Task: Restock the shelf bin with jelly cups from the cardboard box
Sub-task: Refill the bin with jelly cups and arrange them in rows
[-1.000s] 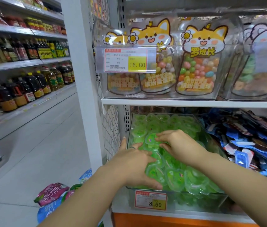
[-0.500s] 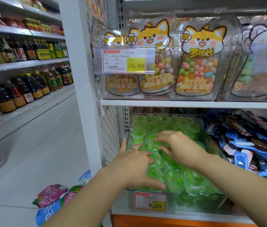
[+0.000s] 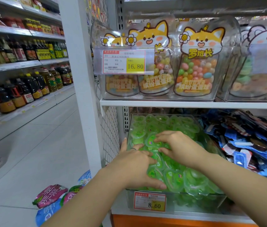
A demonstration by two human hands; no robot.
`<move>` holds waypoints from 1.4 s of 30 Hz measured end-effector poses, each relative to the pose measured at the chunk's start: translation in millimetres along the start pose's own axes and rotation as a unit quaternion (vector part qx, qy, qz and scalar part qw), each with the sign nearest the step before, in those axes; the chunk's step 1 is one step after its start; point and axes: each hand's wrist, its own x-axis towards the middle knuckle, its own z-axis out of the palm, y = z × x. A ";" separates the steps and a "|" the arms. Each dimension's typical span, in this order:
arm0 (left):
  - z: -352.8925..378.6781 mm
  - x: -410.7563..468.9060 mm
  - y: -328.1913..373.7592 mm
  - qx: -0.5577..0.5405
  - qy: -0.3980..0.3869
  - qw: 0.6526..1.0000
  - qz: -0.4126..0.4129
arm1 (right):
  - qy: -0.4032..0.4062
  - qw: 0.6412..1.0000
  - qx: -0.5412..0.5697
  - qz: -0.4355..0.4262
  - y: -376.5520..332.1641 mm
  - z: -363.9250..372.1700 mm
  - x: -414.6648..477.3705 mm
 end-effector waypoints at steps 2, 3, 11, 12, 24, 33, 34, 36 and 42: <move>-0.6 0.4 0.3 0.000 0.000 1.000 0.000 | -0.001 1.000 0.002 0.005 0.3 -0.6 -0.7; -0.9 0.5 0.6 0.000 0.000 1.000 0.000 | -0.003 1.000 0.002 0.006 0.4 -0.9 -1.1; -1.9 -0.9 1.4 0.000 -0.004 1.000 -0.005 | 0.016 1.000 0.017 0.008 2.3 -18.4 -14.8; -3.2 -2.1 1.6 -0.002 -0.004 1.000 -0.008 | 0.018 1.000 0.016 0.012 3.9 -24.6 -21.2; -24.0 -19.3 20.1 0.003 0.050 0.998 -0.027 | -0.100 0.993 -0.026 0.048 11.1 -45.5 -93.0; -29.5 -14.6 42.2 -0.182 0.167 0.969 0.002 | 0.081 0.943 0.298 0.123 7.1 -60.6 -93.8; -31.0 -14.5 45.9 -0.284 0.154 0.946 0.001 | 0.093 0.914 0.372 0.134 3.7 -62.3 -93.9; -31.8 -15.0 54.5 -0.510 0.096 0.855 0.001 | 0.104 0.867 0.464 0.148 -2.4 -59.9 -94.9; -24.6 -18.9 61.9 -0.822 0.015 0.570 0.003 | 0.095 0.834 0.527 0.135 -13.1 -51.6 -97.8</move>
